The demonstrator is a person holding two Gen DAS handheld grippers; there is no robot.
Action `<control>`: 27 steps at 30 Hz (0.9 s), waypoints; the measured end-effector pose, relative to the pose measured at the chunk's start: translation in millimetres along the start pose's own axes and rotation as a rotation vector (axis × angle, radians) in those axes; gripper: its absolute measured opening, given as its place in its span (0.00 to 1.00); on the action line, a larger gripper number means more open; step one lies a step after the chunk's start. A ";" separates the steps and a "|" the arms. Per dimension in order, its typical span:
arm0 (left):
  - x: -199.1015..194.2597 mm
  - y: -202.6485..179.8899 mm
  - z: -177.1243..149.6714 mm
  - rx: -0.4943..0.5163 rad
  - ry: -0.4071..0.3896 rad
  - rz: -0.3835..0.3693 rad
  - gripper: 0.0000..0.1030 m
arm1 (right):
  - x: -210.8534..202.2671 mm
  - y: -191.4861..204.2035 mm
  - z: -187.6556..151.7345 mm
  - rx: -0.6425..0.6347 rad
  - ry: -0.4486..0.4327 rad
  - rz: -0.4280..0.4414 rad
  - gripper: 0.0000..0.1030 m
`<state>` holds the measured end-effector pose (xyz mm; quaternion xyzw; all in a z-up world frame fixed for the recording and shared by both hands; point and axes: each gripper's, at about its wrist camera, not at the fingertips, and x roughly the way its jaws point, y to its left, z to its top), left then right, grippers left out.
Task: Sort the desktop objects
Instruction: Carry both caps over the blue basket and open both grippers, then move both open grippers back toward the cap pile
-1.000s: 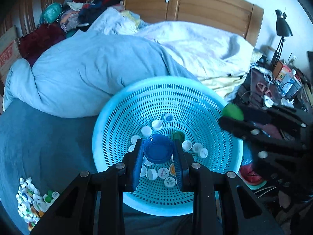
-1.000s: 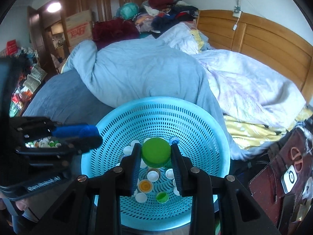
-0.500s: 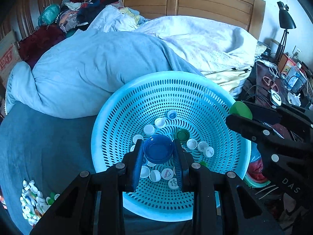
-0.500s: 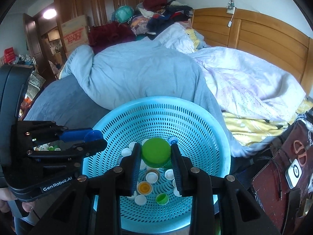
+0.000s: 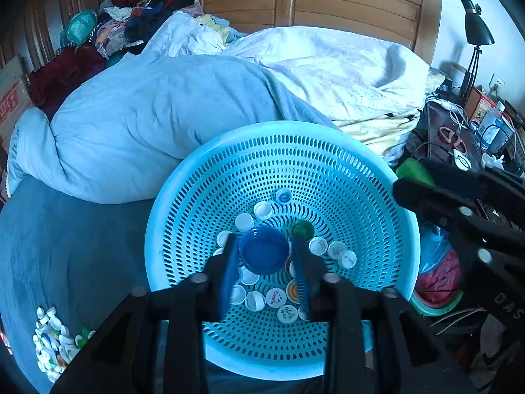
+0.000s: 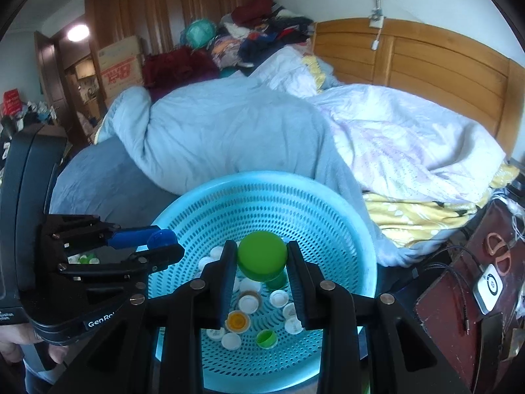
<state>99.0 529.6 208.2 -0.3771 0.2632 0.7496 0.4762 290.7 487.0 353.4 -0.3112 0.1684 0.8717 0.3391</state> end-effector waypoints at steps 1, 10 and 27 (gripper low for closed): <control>-0.5 -0.4 0.1 -0.002 -0.008 0.012 0.46 | -3.4 -3.2 -0.8 0.007 -0.013 -0.008 0.63; -12.8 7.4 -0.9 -0.042 -0.053 0.031 0.54 | -37.1 -1.1 -0.4 0.011 -0.109 0.010 0.72; -93.9 84.9 -59.1 -0.146 -0.213 0.050 0.54 | -92.7 86.7 -30.0 -0.118 -0.246 0.143 0.93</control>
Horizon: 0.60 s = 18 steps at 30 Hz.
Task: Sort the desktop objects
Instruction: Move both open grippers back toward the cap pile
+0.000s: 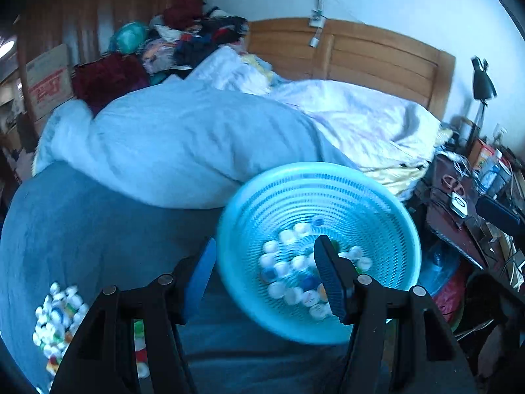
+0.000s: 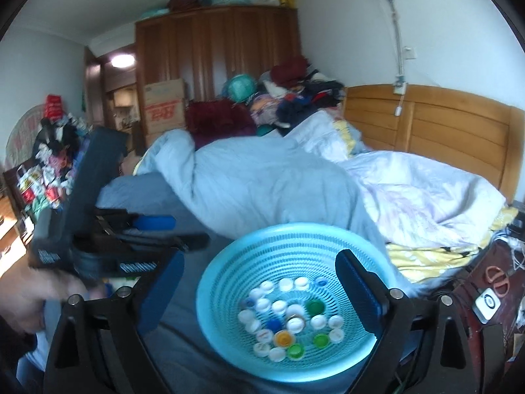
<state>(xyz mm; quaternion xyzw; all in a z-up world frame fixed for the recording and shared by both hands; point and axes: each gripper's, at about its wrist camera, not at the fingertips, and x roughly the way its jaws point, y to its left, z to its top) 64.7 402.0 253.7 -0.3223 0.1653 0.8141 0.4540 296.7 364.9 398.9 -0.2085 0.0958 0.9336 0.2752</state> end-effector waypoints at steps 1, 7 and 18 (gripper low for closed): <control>-5.5 12.8 -7.7 -0.015 -0.006 0.014 0.54 | 0.7 5.1 -2.6 0.000 0.006 0.013 0.93; -32.9 87.7 -66.4 -0.121 0.002 0.094 0.54 | 13.9 49.1 -21.8 -0.046 0.062 0.099 0.93; -79.9 222.1 -248.8 -0.369 0.142 0.346 0.54 | 54.0 112.9 -57.3 -0.121 0.164 0.245 0.93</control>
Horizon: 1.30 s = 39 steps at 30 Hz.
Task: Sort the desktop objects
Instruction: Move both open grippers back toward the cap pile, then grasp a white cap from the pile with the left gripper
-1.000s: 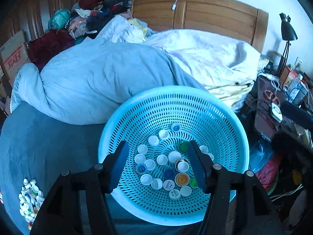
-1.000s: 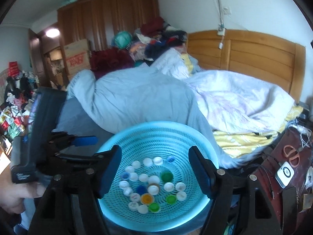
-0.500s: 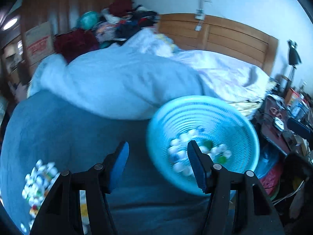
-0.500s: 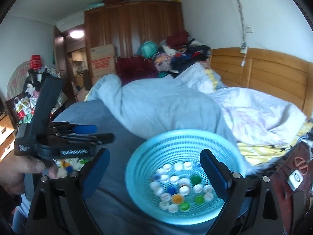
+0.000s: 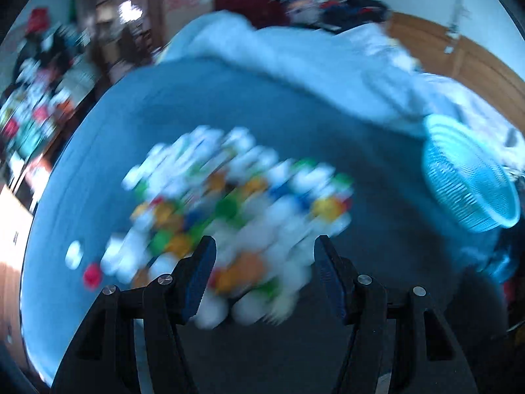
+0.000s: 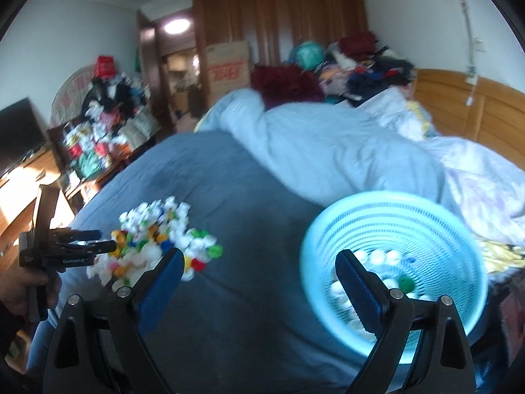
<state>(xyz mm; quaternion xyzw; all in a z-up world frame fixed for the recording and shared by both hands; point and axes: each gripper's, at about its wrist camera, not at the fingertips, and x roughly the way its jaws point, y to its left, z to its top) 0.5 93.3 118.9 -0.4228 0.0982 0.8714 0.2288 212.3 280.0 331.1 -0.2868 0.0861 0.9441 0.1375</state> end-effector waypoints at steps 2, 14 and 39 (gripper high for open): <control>5.5 22.7 -23.9 -0.055 0.026 0.008 0.54 | 10.0 9.3 -6.9 -0.010 0.032 0.021 0.93; 45.6 48.1 -80.6 -0.106 0.064 -0.055 0.54 | 36.6 42.8 -29.9 -0.083 0.155 0.050 0.93; 25.4 60.5 -85.9 -0.160 -0.012 -0.230 0.28 | 61.2 63.1 -34.6 -0.107 0.216 0.067 0.93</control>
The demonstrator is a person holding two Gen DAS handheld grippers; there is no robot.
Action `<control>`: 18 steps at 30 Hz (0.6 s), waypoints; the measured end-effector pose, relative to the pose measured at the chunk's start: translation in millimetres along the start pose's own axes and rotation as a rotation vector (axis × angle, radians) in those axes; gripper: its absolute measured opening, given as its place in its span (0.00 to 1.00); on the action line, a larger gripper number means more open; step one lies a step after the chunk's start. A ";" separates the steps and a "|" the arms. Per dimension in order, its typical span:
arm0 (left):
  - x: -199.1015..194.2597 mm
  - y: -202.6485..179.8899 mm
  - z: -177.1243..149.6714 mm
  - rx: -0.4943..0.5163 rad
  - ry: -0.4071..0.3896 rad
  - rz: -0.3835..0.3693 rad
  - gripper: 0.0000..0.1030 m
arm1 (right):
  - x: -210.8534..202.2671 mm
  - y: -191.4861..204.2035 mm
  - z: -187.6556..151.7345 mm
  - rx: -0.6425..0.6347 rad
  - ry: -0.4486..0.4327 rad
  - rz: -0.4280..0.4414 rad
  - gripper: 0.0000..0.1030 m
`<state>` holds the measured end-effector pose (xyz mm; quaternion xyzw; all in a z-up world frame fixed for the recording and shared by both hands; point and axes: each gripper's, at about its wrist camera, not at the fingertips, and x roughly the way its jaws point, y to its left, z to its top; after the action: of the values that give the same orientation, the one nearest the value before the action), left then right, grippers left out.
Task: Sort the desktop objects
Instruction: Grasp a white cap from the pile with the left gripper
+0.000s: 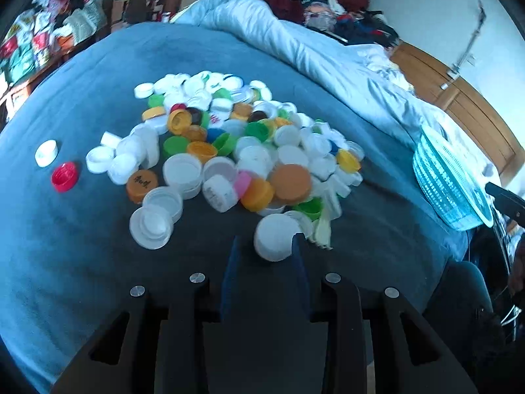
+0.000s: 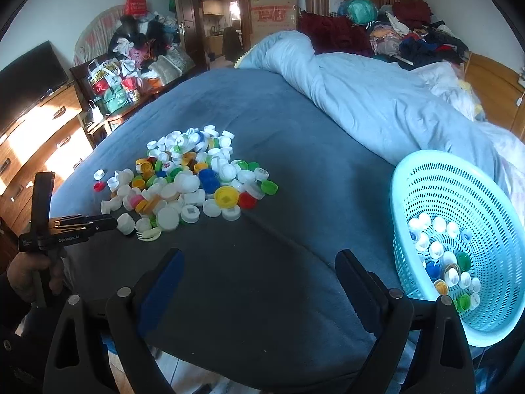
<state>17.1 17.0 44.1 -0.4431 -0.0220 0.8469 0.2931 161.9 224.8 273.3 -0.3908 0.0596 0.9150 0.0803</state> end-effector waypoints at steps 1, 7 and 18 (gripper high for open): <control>-1.9 -2.8 -0.1 0.006 -0.005 -0.005 0.28 | 1.3 -0.6 -0.3 0.002 0.005 -0.001 0.93; -0.8 -10.5 2.9 0.039 -0.048 0.066 0.46 | 6.1 1.5 -4.2 0.004 0.017 0.005 0.93; 16.1 -24.3 6.6 0.087 -0.027 0.077 0.26 | 13.1 9.0 -2.7 0.001 0.032 0.042 0.88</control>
<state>16.6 46.9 43.5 -0.4190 0.0278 0.8636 0.2789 153.2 216.8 262.3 -0.4040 0.0692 0.9101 0.0604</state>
